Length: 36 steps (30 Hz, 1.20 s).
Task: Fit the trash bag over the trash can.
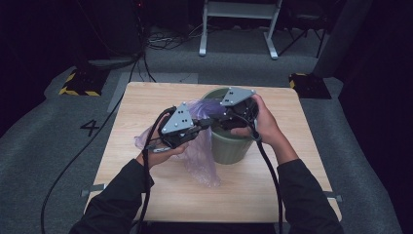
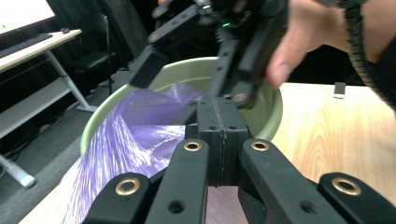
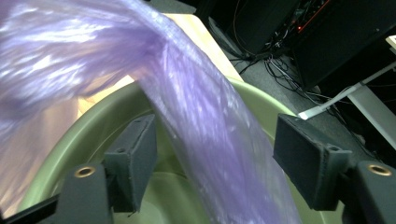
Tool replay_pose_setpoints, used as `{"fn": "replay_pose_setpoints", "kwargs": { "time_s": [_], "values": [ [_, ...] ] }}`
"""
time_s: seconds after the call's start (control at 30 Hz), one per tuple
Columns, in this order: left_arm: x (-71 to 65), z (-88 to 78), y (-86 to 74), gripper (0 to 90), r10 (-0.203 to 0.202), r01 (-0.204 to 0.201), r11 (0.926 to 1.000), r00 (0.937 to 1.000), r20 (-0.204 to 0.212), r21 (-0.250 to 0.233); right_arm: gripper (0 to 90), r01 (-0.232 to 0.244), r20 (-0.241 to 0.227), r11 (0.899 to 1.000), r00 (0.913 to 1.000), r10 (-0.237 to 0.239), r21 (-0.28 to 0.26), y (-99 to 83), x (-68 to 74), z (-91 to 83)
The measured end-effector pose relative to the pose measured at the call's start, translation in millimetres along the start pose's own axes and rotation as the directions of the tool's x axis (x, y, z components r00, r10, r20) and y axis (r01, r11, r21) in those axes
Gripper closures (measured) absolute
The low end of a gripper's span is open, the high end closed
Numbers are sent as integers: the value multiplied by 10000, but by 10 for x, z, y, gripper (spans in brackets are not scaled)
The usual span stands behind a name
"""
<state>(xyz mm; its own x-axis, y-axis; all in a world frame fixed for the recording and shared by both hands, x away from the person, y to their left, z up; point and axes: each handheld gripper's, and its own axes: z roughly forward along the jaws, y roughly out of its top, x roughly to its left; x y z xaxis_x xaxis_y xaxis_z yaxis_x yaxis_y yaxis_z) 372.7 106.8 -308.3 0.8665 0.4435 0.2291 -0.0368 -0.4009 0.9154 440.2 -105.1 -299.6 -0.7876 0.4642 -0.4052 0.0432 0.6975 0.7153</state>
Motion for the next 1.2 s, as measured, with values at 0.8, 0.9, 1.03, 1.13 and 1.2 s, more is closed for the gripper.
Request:
{"fn": "replay_pose_setpoints", "kwargs": {
  "time_s": [0.8,0.9,1.03,1.13,1.2],
  "values": [
    [78,-167,-75,542,-790,781,9968,9943,-722,-157,900,-14,66,9917,10000,5,1284,-258,-174,-28],
    [78,-170,-123,379,-1177,1191,9928,9891,-879,103,900,-175,69,9921,9998,168,1239,-323,-196,-77],
    [85,-210,-241,229,-1382,1439,9887,9834,-1178,415,900,-241,151,9911,9996,223,1306,-374,-213,-92],
    [117,-186,-369,156,-1630,1689,9833,9830,-849,673,900,-341,136,9909,9994,326,1300,-416,-230,-114],
    [121,-128,-441,154,-1711,1770,9796,9829,-676,946,900,-337,147,9911,9994,321,1287,-443,-232,-136]
  ]
}}
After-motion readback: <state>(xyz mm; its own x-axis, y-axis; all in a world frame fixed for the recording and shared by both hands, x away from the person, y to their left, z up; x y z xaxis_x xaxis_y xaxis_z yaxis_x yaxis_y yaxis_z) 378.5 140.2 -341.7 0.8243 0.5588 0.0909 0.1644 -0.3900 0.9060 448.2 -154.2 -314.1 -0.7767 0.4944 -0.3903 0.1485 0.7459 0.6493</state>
